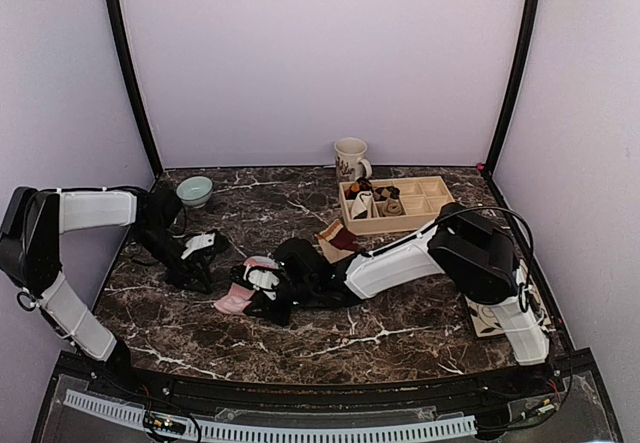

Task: Roll the socks
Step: Roll the sock at the center of the board.

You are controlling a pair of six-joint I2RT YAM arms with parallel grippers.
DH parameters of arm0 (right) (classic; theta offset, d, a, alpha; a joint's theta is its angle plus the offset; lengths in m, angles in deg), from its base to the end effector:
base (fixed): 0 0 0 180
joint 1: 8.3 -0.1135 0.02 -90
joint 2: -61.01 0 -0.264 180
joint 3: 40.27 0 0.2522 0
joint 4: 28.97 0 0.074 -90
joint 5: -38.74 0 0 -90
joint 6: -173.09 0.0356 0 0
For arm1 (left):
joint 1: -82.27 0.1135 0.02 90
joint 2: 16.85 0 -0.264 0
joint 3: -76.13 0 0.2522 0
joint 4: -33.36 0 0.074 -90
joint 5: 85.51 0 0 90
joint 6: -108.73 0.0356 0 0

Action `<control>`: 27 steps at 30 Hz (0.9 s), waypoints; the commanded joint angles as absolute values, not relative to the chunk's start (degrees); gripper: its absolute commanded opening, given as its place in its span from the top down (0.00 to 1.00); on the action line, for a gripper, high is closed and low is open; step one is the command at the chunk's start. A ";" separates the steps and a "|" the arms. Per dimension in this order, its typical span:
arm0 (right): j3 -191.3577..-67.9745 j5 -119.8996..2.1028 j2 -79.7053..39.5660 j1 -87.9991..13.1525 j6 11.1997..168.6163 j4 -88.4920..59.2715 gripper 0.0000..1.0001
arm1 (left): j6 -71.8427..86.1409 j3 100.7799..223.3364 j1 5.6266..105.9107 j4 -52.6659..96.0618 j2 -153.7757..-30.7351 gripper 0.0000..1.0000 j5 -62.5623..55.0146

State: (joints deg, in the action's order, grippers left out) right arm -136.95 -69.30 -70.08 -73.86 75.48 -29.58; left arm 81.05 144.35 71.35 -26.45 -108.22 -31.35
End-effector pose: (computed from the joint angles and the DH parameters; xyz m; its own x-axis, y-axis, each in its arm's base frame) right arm 0.1932 0.4517 0.1100 -0.0994 -0.5231 -0.8465 -0.9940 0.0906 0.0607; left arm 0.2620 -0.0718 0.1762 -0.2543 0.7802 -0.5715 0.9670 0.1969 -0.1614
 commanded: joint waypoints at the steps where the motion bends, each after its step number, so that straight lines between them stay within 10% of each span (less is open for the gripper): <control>1: -135.65 -74.96 -74.28 -71.47 85.33 -18.99 1.00 | 82.71 141.09 71.20 -23.58 -103.95 0.64 -31.32; 27: -139.10 -85.23 -81.37 -66.46 99.34 -18.62 0.94 | 76.37 134.32 59.51 -0.73 -106.99 0.54 -25.52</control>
